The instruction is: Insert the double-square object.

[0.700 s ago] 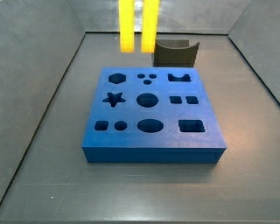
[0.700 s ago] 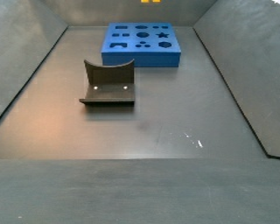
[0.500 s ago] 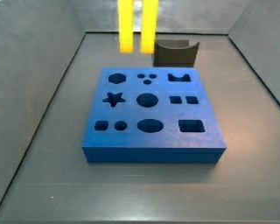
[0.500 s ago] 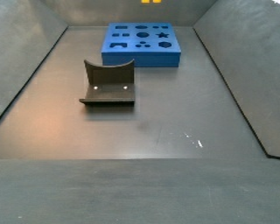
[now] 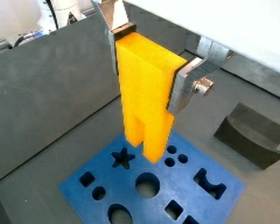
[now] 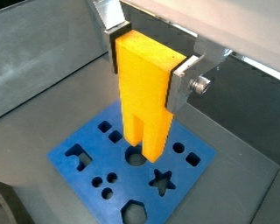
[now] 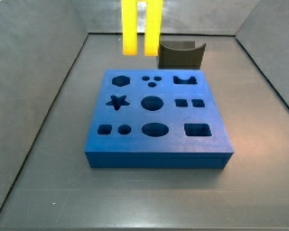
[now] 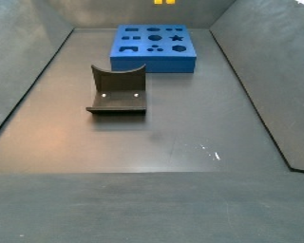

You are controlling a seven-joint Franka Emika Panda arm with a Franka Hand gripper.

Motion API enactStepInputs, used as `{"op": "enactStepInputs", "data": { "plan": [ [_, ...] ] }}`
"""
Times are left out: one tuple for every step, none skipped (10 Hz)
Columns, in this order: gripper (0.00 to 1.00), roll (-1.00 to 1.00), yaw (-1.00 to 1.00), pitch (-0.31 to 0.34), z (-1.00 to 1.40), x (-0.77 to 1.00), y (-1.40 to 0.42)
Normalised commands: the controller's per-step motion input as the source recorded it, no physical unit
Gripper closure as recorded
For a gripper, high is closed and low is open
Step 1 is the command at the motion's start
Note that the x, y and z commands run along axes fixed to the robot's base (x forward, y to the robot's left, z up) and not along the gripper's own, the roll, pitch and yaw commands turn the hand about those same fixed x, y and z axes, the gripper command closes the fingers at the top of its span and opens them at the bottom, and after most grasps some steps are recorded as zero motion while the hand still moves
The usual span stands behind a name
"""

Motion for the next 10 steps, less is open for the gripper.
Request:
{"op": "enactStepInputs", "data": {
  "plan": [
    [1.0, -0.01, 0.0, 0.0, 0.0, 0.0, 0.0],
    [1.0, 0.0, 0.0, 0.029, 0.0, 0.07, -0.07],
    [1.0, 0.1, -0.2, 0.081, 0.0, 0.48, -0.3],
    [1.0, 0.13, -0.13, 0.13, -0.07, 0.74, -0.29],
    [1.0, 0.1, -0.09, 0.134, -0.13, 0.85, -0.15],
    [1.0, 0.06, -0.01, 0.166, -0.19, 0.96, 0.0],
    [1.0, 0.0, 0.01, 0.149, -0.17, 0.77, 0.17],
    [1.0, 0.0, 0.18, 0.049, -0.11, 0.51, 0.3],
    [1.0, 0.0, 0.13, 0.0, -0.09, 0.3, 0.25],
    [1.0, 0.0, 0.12, 0.0, -0.03, 0.25, 0.15]
  ]
}}
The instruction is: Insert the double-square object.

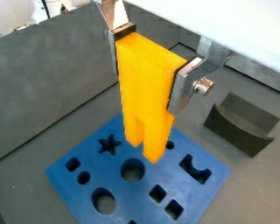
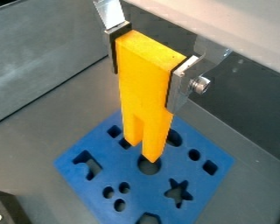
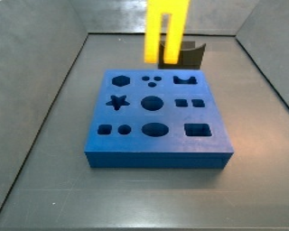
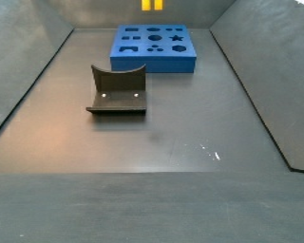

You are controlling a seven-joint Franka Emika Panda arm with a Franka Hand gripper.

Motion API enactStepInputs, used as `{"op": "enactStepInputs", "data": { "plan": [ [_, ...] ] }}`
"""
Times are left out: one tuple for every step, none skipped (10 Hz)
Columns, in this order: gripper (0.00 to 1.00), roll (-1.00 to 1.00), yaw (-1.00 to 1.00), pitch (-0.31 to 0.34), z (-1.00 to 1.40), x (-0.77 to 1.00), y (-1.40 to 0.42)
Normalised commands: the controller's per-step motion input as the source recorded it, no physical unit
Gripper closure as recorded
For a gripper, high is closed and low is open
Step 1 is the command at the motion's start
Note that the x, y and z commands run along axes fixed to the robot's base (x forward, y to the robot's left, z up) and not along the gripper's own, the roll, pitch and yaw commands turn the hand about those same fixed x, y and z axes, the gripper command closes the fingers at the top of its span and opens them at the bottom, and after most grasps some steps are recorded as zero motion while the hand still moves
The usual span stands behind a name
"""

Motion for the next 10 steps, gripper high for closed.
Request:
{"op": "enactStepInputs", "data": {
  "plan": [
    [1.0, -0.02, 0.05, -0.021, -0.01, 0.39, 0.08],
    [1.0, 0.0, 0.09, -0.05, -0.02, 0.44, 0.0],
    [1.0, 0.03, 0.0, -0.037, -0.01, 0.67, -0.19],
    [1.0, 0.04, 0.0, -0.05, -0.03, 0.72, -0.17],
    [1.0, 0.0, 0.0, -0.051, -0.09, 0.69, 0.0],
    [1.0, 0.01, 0.05, -0.021, -0.1, 0.83, -0.05],
    [1.0, 0.05, 0.1, 0.0, -0.06, 0.83, -0.05],
    [1.0, 0.05, 0.06, 0.0, -0.11, 0.65, -0.02],
    [1.0, 0.07, 0.05, -0.001, -0.11, 0.57, -0.11],
    [1.0, 0.09, 0.01, -0.019, -0.13, 0.61, -0.15]
  ]
}}
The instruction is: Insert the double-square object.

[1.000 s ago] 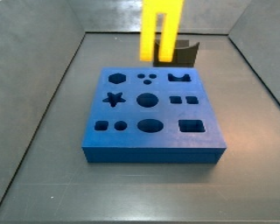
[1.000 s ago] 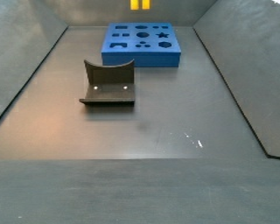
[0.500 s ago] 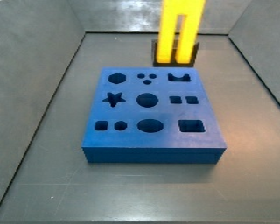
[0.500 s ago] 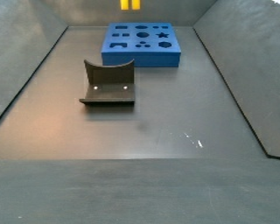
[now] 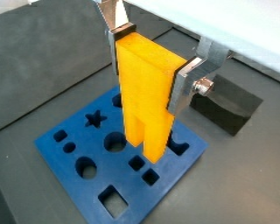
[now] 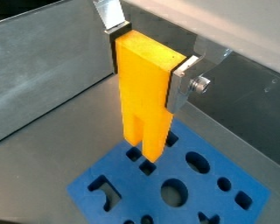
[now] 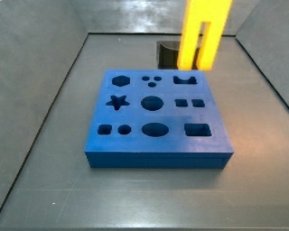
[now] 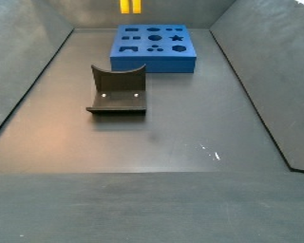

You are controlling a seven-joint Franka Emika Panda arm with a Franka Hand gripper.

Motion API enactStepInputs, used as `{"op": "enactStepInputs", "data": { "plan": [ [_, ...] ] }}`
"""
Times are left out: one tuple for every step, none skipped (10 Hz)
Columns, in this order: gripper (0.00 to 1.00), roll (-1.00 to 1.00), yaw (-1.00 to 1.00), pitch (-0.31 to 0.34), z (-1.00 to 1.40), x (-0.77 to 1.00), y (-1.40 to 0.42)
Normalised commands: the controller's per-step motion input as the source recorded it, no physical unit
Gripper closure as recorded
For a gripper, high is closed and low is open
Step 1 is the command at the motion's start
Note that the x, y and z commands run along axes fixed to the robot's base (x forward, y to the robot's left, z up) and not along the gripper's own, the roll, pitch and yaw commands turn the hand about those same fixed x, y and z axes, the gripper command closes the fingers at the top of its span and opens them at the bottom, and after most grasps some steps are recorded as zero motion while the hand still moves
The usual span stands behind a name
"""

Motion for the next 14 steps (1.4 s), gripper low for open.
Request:
{"op": "enactStepInputs", "data": {
  "plan": [
    [1.0, 0.13, 0.0, -0.077, -0.24, 0.55, -0.23],
    [1.0, 0.15, 0.0, -0.066, -0.35, 0.53, -0.23],
    [1.0, 0.2, -0.23, -0.04, -0.49, 0.39, -0.19],
    [1.0, 0.18, -0.37, 0.0, -0.49, 0.24, -0.02],
    [1.0, 0.14, -0.37, 0.0, -0.48, 0.09, 0.0],
    [1.0, 0.09, -0.35, 0.0, -0.49, 0.0, 0.05],
    [1.0, 0.02, -0.19, 0.057, -0.35, 0.0, 0.01],
    [1.0, 0.0, -0.04, 0.0, -0.13, -0.17, 0.0],
    [1.0, -0.05, 0.0, 0.0, -0.12, -0.28, 0.0],
    [1.0, -0.18, 0.07, 0.0, -0.07, -0.31, 0.11],
    [1.0, -0.19, 0.25, 0.0, 0.0, -0.15, 0.09],
    [1.0, -0.1, 0.2, 0.0, -0.06, -0.07, 0.08],
    [1.0, -0.03, 0.22, 0.0, -0.06, 0.13, 0.0],
    [1.0, 0.0, 0.06, 0.0, -0.11, 0.15, -0.01]
  ]
}}
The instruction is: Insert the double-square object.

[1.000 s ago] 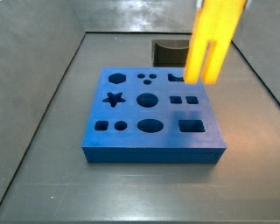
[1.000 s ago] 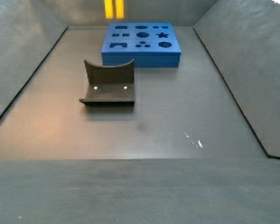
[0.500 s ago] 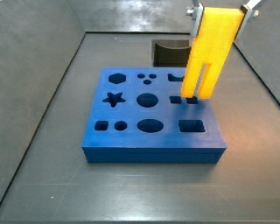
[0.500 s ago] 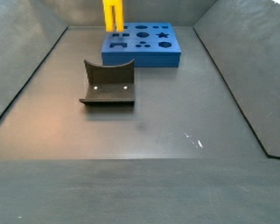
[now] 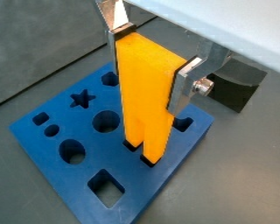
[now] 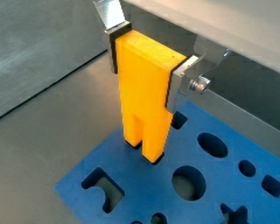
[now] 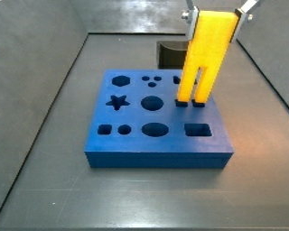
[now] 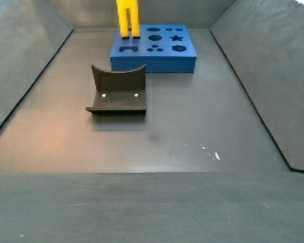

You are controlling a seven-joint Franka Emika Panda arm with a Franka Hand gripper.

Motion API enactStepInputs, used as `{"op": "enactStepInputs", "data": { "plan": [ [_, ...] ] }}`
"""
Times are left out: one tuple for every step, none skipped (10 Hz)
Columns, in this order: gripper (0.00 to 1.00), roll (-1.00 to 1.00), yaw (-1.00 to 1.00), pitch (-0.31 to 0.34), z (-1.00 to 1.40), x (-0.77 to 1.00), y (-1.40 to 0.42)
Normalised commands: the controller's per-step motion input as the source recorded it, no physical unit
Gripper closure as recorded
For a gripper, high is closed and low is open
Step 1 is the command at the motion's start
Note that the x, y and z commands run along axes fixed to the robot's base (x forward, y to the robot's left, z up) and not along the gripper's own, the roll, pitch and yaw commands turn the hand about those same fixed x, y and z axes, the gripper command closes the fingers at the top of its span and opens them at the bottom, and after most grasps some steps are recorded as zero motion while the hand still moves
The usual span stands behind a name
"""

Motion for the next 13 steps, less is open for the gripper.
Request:
{"op": "enactStepInputs", "data": {
  "plan": [
    [1.0, 0.03, 0.0, 0.0, -0.15, 0.2, -0.1],
    [1.0, 0.06, 0.0, -0.02, -0.25, 0.14, -0.07],
    [1.0, 0.07, 0.0, -0.024, -0.27, 0.0, 0.0],
    [1.0, 0.04, -0.03, -0.026, -0.28, -0.1, 0.03],
    [1.0, 0.02, -0.08, -0.049, -0.23, -0.27, 0.1],
    [1.0, 0.0, -0.07, -0.094, -0.17, -0.37, 0.01],
    [1.0, 0.02, 0.0, -0.064, -0.07, -0.24, 0.0],
    [1.0, 0.02, 0.0, 0.0, -0.07, 0.0, -0.05],
    [1.0, 0.01, 0.0, 0.0, -0.17, 0.2, -0.01],
    [1.0, 0.06, 0.0, -0.029, -0.35, 0.15, 0.0],
    [1.0, 0.12, 0.03, -0.073, -0.53, 0.14, 0.0],
    [1.0, 0.19, 0.02, -0.076, -0.63, 0.09, 0.0],
    [1.0, 0.21, 0.01, -0.056, -0.62, 0.09, 0.0]
  ]
}}
